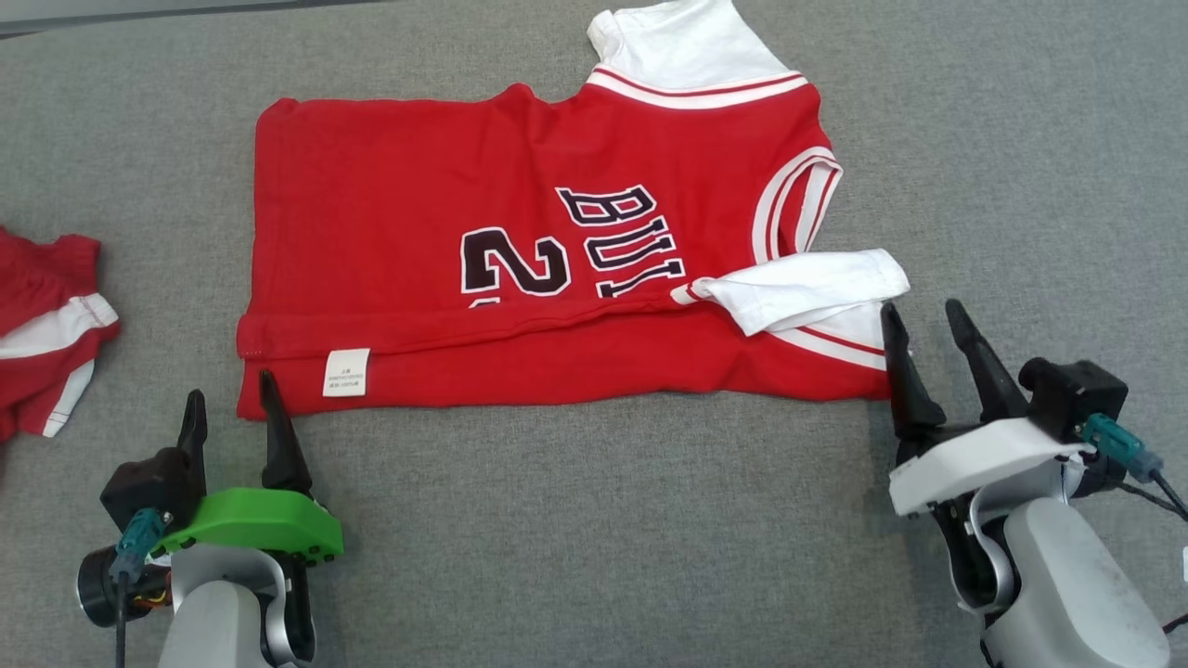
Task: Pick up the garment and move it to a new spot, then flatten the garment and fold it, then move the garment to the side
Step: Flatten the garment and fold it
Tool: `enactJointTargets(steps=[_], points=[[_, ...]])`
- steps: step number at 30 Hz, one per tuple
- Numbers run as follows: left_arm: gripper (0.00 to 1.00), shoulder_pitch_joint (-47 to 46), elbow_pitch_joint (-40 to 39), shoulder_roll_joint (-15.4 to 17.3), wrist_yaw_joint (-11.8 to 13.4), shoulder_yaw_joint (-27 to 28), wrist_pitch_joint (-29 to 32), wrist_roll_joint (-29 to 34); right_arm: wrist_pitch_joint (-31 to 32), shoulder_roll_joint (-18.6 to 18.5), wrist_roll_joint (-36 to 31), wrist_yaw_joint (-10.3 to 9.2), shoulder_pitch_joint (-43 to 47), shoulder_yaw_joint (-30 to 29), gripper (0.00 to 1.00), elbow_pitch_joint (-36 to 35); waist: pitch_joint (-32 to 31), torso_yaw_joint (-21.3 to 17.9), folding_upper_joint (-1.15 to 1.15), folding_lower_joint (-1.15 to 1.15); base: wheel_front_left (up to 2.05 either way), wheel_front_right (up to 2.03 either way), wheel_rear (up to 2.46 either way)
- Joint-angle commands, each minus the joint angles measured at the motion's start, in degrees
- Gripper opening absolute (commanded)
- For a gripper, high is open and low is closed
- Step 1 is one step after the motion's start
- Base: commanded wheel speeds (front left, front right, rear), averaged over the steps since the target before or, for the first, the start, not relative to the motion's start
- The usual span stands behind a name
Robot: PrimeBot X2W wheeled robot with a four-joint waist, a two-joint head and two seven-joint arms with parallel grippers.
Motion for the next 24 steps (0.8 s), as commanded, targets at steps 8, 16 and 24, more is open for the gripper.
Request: enactJointTargets(steps=[8, 16, 24], points=[[1.0, 1.52, 1.15, 0.36, 0.56, -1.02, 0.01, -0.48, -0.18, -1.21, 1.98, -0.08, 3.95, 2.8, 1.0, 2.68, -0.57, 0.47, 0.0, 0.0, 0.0, 0.0, 0.0], [1.0, 0.42, 4.13, 0.36, -1.01, -2.63, 0.01, -2.46, -0.03, -2.05, 4.1, -0.07, 2.11, 8.34, 0.44, 6.43, -0.34, 0.99, 0.0, 0.0, 0.0, 0.0, 0.0], [1.0, -0.37, 7.49, 0.32, -2.11, -2.47, 0.11, -4.22, -0.04, -3.35, 5.82, -0.08, 0.58, 10.35, 0.0, 5.85, -0.18, 0.73, 0.0, 0.0, 0.0, 0.0, 0.0]])
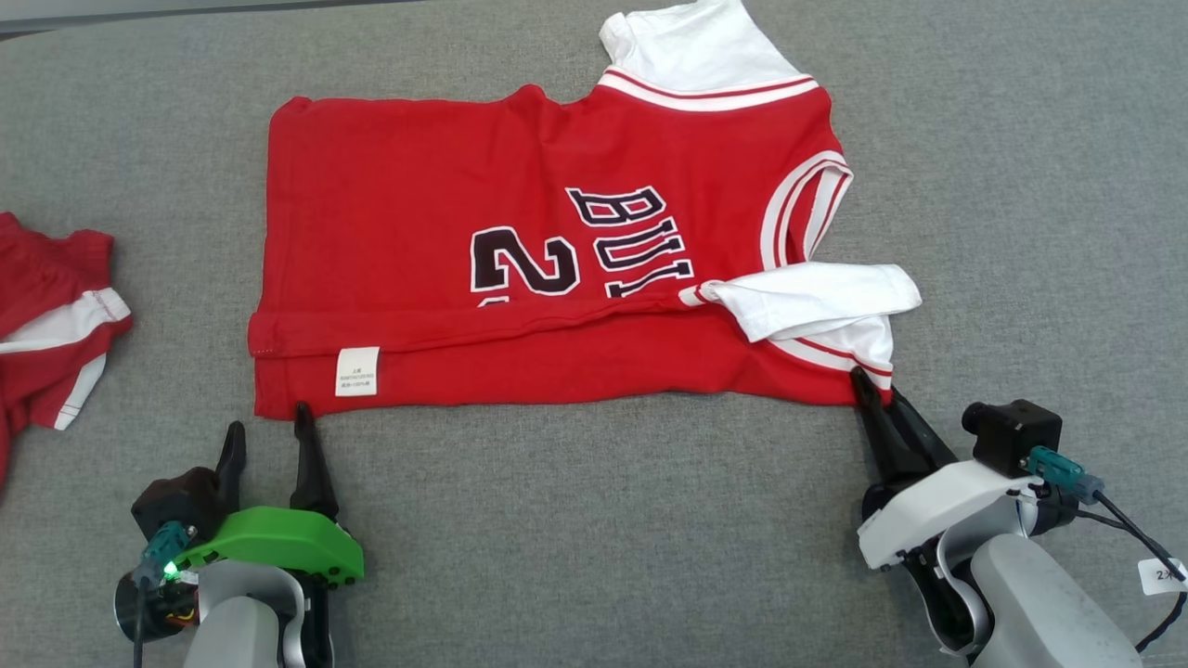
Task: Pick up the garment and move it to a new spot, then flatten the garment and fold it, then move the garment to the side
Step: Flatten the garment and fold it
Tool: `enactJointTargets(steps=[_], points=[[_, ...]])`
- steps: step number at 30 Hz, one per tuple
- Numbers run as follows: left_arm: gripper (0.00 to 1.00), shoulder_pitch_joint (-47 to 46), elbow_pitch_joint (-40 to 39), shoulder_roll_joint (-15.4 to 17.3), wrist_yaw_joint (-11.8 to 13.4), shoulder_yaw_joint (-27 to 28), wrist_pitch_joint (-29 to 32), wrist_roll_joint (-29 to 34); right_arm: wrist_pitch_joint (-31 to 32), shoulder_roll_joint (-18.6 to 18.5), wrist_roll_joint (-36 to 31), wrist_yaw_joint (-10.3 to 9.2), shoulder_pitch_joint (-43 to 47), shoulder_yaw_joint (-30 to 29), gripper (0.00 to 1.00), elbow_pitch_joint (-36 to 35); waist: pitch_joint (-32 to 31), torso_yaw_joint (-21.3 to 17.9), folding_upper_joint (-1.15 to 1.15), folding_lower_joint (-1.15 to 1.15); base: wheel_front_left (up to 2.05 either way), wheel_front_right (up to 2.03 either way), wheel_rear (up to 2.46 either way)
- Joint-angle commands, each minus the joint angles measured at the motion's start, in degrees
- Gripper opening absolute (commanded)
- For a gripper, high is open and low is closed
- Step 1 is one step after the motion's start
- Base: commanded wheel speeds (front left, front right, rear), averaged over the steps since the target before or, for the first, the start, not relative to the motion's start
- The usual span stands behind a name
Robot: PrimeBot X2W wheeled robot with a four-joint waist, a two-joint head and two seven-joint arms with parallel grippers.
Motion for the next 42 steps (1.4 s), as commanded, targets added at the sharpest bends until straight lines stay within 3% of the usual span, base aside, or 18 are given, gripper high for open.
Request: enactJointTargets(steps=[1, 9, 10, 11, 17, 24, 31, 42], points=[[1.0, -0.36, 0.91, 0.25, -0.11, 0.03, 0.25, -0.32, 0.13, -0.46, 0.41, -0.08, -0.63, 0.07, 0.0, 0.0, 0.06, -0.09, 0.0, 0.0, 0.0, 0.0, 0.0], [1.0, -1.72, 3.81, 0.1, -2.33, -0.36, 0.4, -2.96, 0.13, -0.9, 0.5, -0.1, -0.72, 0.03, 0.0, -0.5, 0.43, -0.55, 0.0, 0.0, 0.0, 0.0, 0.0], [0.36, -2.08, 4.07, 0.1, -2.48, -0.29, 0.4, -3.16, 0.13, -0.92, 0.45, -0.1, -0.78, 0.05, 0.0, -0.56, 0.52, -0.59, 0.0, 0.0, 0.0, 0.0, 0.0], [0.0, -2.33, 4.35, 0.06, -2.9, -0.53, 0.41, -3.72, 0.13, -0.9, 0.44, -0.1, -0.85, 0.03, 0.0, -0.63, 0.61, -0.62, 0.0, 0.0, 0.0, 0.0, 0.0], [0.0, -3.03, 5.32, 0.03, -4.31, -1.95, 0.46, -4.36, 0.13, -0.66, 0.07, -0.1, -1.32, -0.47, 0.0, -0.82, 0.81, -0.54, 0.0, 0.0, 0.0, 0.0, 0.0], [0.0, -2.91, 0.03, 0.24, -4.87, 0.09, 0.16, -2.62, 0.06, -0.33, 0.51, -0.09, -2.21, -1.64, 0.0, -2.15, -0.56, -0.3, 0.0, 0.0, 0.0, 0.0, 0.0], [0.0, -0.7, -3.13, 0.3, -4.76, 2.18, 0.14, -1.49, 0.06, -1.31, 2.4, -0.09, -2.19, -1.44, 0.0, -1.62, -6.01, -0.3, 0.0, 0.0, 0.0, 0.0, 0.0], [0.0, 7.98, -0.98, 0.3, -3.85, 3.61, 0.14, -1.06, 0.06, -3.0, 6.69, -0.09, 4.1, 3.0, 0.0, 0.26, -15.27, -1.09, 0.0, 0.0, 0.0, 0.0, 0.0]])
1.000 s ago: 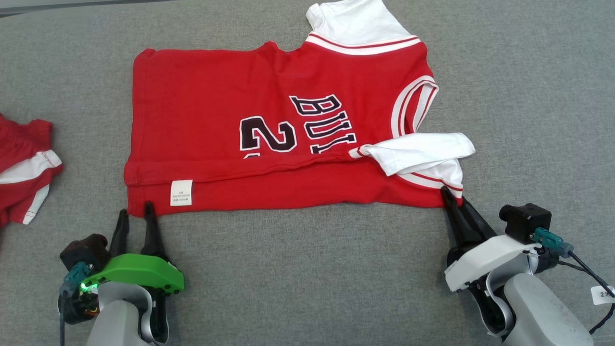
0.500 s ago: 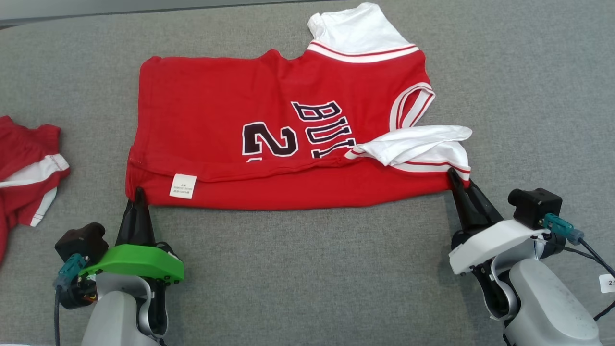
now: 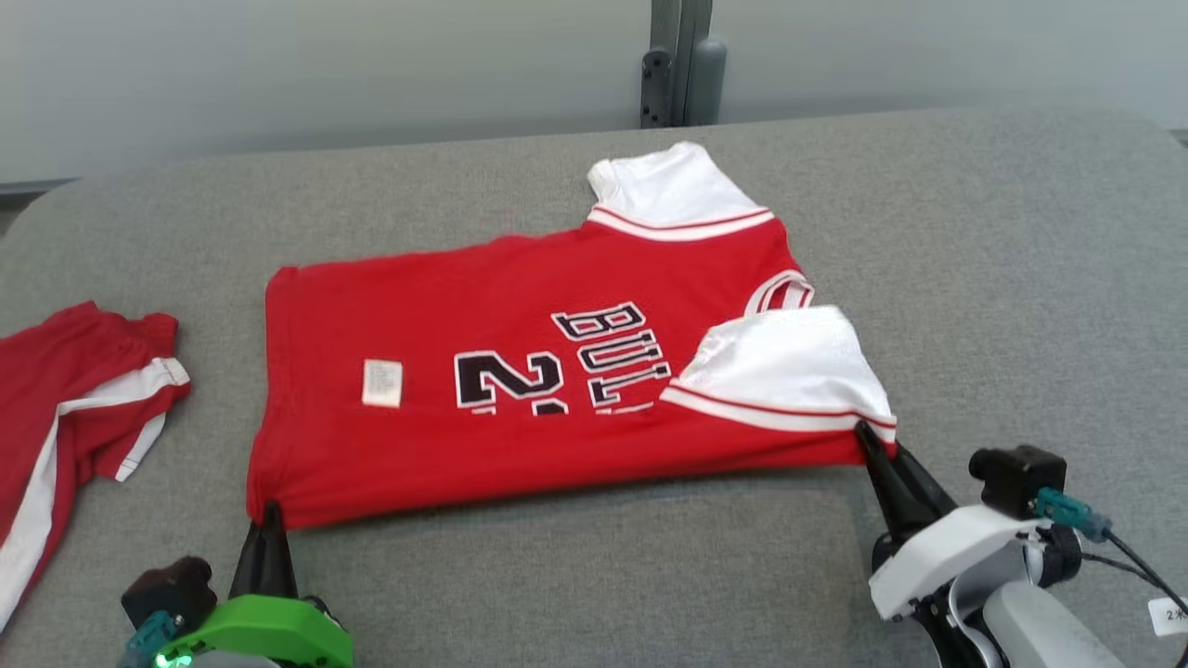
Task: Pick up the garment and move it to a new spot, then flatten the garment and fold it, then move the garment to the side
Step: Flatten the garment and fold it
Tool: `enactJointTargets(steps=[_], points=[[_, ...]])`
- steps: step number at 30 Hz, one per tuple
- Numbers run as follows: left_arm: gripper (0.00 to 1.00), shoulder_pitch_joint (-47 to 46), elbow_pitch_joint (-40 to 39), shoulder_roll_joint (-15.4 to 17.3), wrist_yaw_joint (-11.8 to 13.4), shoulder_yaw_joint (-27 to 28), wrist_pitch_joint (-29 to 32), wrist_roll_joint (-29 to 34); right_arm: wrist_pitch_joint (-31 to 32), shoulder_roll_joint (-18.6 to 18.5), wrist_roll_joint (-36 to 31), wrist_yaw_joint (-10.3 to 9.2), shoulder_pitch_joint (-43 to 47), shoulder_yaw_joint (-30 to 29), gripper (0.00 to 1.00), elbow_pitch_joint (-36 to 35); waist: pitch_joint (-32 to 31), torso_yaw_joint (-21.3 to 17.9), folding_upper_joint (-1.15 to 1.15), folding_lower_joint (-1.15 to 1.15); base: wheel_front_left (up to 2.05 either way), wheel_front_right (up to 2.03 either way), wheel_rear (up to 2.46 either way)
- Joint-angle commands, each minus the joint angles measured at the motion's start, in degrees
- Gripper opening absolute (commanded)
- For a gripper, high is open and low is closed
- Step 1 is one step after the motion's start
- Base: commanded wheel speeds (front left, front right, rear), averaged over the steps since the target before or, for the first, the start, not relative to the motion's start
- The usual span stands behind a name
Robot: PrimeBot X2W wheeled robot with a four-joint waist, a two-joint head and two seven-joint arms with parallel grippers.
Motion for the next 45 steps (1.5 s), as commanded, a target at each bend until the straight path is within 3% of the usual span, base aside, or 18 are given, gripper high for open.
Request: enactJointTargets(steps=[1, 9, 10, 11, 12, 18, 25, 45], points=[[0.0, 1.55, 0.25, 0.35, 0.42, 0.29, 0.01, 0.11, -0.02, -0.83, 0.65, -0.1, 1.85, 0.23, 0.0, 0.29, -3.18, -0.53, 0.0, 0.0, 0.0, 0.0, 0.0], [0.0, 4.54, 2.56, 0.36, 1.88, -1.64, 0.01, -0.84, -0.03, -1.21, 1.97, -0.1, 5.79, 1.91, 0.0, 1.94, -1.56, -0.57, 0.0, 0.0, 0.0, 0.0, 0.0], [0.45, 4.26, 2.73, 0.38, 2.31, -1.69, 0.01, -0.59, -0.03, -1.07, 1.74, -0.1, 5.49, 1.76, 0.37, 2.5, -1.0, -0.57, 0.0, 0.0, 0.0, 0.0, 0.0], [0.99, 3.96, 2.71, 0.38, 2.62, -1.8, 0.01, -0.42, -0.03, -0.9, 1.45, -0.11, 4.99, 1.33, 0.95, 2.78, -0.61, -0.57, 0.0, 0.0, 0.0, 0.0, 0.0], [1.0, 3.5, 2.48, 0.37, 2.96, -2.05, 0.0, -0.35, -0.03, -0.67, 1.03, -0.1, 4.35, 0.94, 1.0, 3.07, -0.05, -0.55, 0.0, 0.0, 0.0, 0.0, 0.0], [1.0, 0.31, -0.56, 0.33, 4.62, -2.43, 0.01, 1.12, -0.03, 0.45, -1.99, -0.08, 0.93, -2.36, 1.0, 2.01, 2.94, -0.13, 0.0, 0.0, 0.0, 0.0, 0.0], [1.0, -8.49, 0.71, 0.33, 4.18, -2.32, 0.01, 3.83, -0.03, 1.37, -5.98, -0.08, -6.02, -3.3, 1.0, 1.63, 7.44, -0.02, 0.0, 0.0, 0.0, 0.0, 0.0], [1.0, -36.57, 22.96, 4.92, 3.53, -0.12, 0.1, 6.99, -0.03, 0.28, -6.97, -0.08, -20.77, 2.05, 1.0, 2.87, 16.23, -1.59, 0.0, 0.0, 0.0, 0.0, 0.0]])
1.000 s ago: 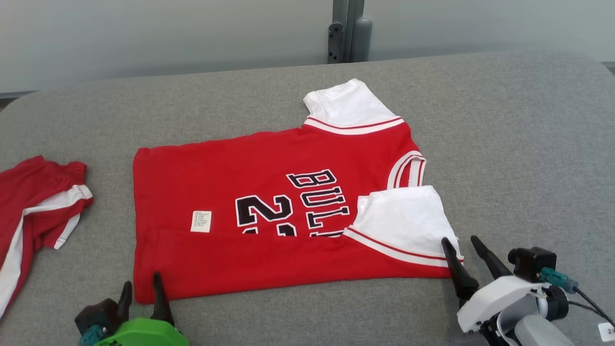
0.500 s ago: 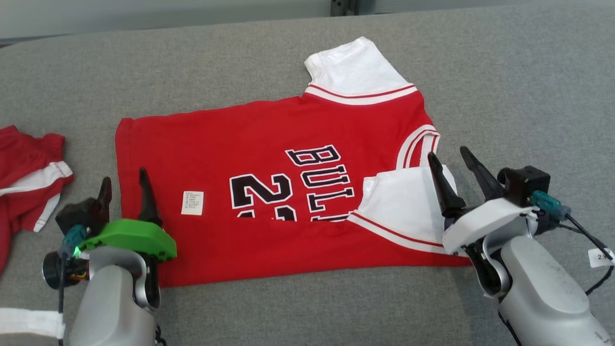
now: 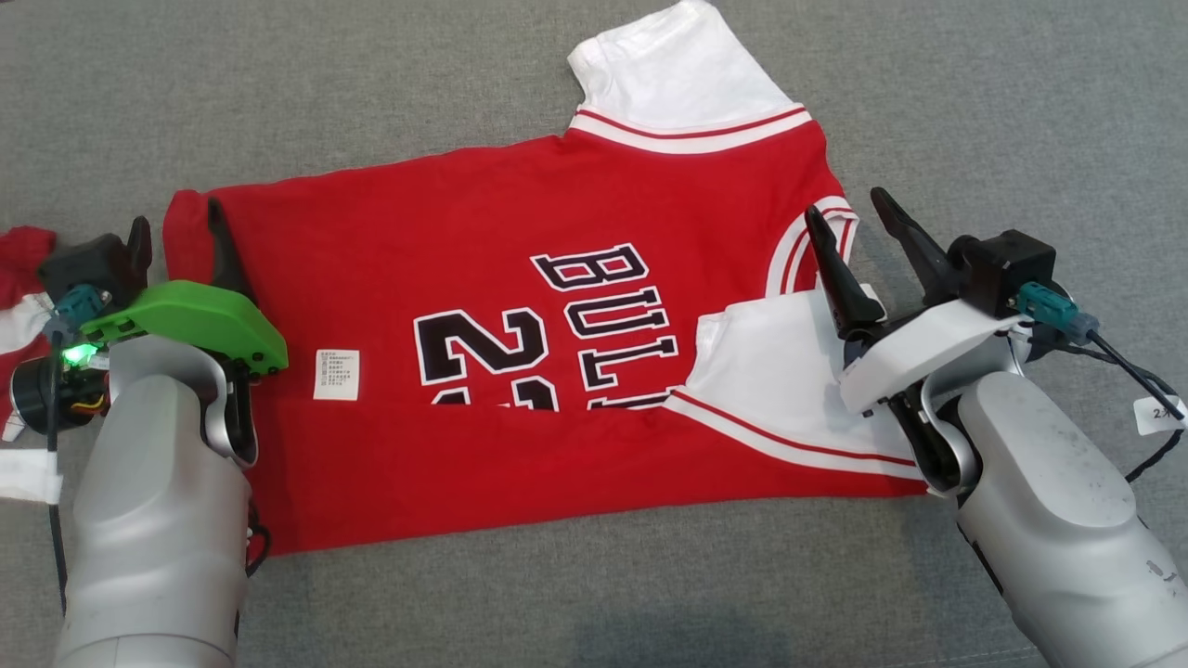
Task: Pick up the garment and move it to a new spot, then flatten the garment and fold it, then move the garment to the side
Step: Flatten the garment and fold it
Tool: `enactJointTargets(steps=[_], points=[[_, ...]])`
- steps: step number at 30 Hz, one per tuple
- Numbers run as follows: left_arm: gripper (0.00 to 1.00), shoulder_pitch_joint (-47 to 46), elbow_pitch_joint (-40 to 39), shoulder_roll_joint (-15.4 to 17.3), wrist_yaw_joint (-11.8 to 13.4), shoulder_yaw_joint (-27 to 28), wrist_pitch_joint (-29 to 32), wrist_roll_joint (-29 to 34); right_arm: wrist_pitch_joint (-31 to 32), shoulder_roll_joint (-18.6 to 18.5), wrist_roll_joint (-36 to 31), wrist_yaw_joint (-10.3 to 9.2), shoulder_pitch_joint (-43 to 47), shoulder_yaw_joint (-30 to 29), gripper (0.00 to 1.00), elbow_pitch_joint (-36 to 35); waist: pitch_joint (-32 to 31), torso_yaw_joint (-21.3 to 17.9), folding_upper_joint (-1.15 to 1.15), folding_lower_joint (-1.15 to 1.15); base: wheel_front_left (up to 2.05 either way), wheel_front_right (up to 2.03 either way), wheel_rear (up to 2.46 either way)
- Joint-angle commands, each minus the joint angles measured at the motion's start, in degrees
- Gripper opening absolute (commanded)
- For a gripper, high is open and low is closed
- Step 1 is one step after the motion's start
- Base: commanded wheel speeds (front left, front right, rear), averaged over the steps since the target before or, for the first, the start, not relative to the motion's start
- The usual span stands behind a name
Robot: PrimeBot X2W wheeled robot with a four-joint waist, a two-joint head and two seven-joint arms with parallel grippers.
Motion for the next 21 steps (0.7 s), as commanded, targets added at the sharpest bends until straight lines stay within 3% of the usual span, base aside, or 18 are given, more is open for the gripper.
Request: enactJointTargets(steps=[1, 9, 10, 11, 12, 13, 14, 21], points=[[1.0, -2.04, 1.39, 0.74, -0.2, -0.1, 0.26, 0.14, -0.04, -0.27, 0.27, -0.06, -1.06, 0.43, 1.0, 0.03, 1.11, -0.28, 0.0, 0.0, 0.0, 0.0, 0.0], [1.0, -7.53, 9.3, 1.55, 0.45, -0.83, 1.57, -0.06, -0.04, -0.98, 0.66, -0.06, -4.19, 2.72, 1.0, 0.16, 2.84, -0.55, 0.0, 0.0, 0.0, 0.0, 0.0], [0.96, -8.12, 10.25, 1.4, 0.43, -0.89, 1.91, -0.3, -0.04, -1.33, 0.73, -0.06, -4.89, 3.17, 1.0, 0.19, 3.11, -0.54, 0.0, 0.0, 0.0, 0.0, 0.0], [0.89, -8.58, 10.86, 1.39, 0.52, -1.05, 2.1, -0.29, -0.04, -1.6, 0.73, -0.06, -5.56, 3.5, 1.0, 0.26, 3.3, -0.51, 0.0, 0.0, 0.0, 0.0, 0.0], [0.71, -8.92, 11.5, 1.34, 0.41, -1.2, 2.05, -0.23, -0.04, -1.88, 0.79, -0.06, -6.28, 4.0, 1.0, 0.4, 3.5, -0.45, 0.0, 0.0, 0.0, 0.0, 0.0], [0.47, -9.17, 11.93, 1.23, 0.37, -1.29, 1.92, -0.28, -0.04, -2.15, 0.88, -0.06, -6.98, 4.42, 1.0, 0.56, 3.69, -0.37, 0.0, 0.0, 0.0, 0.0, 0.0], [0.0, -9.44, 12.29, 1.16, 0.38, -1.52, 1.68, -0.13, -0.04, -2.56, 0.92, -0.06, -7.97, 4.86, 1.0, 0.83, 3.94, -0.21, 0.0, 0.0, 0.0, 0.0, 0.0], [0.0, -10.64, 11.74, -0.15, -0.37, -3.17, 0.34, 0.83, 0.37, -4.63, 2.38, -0.06, -16.08, 7.32, 1.0, 5.61, 5.43, 2.22, 0.0, 0.0, 0.0, 0.0, 0.0]])
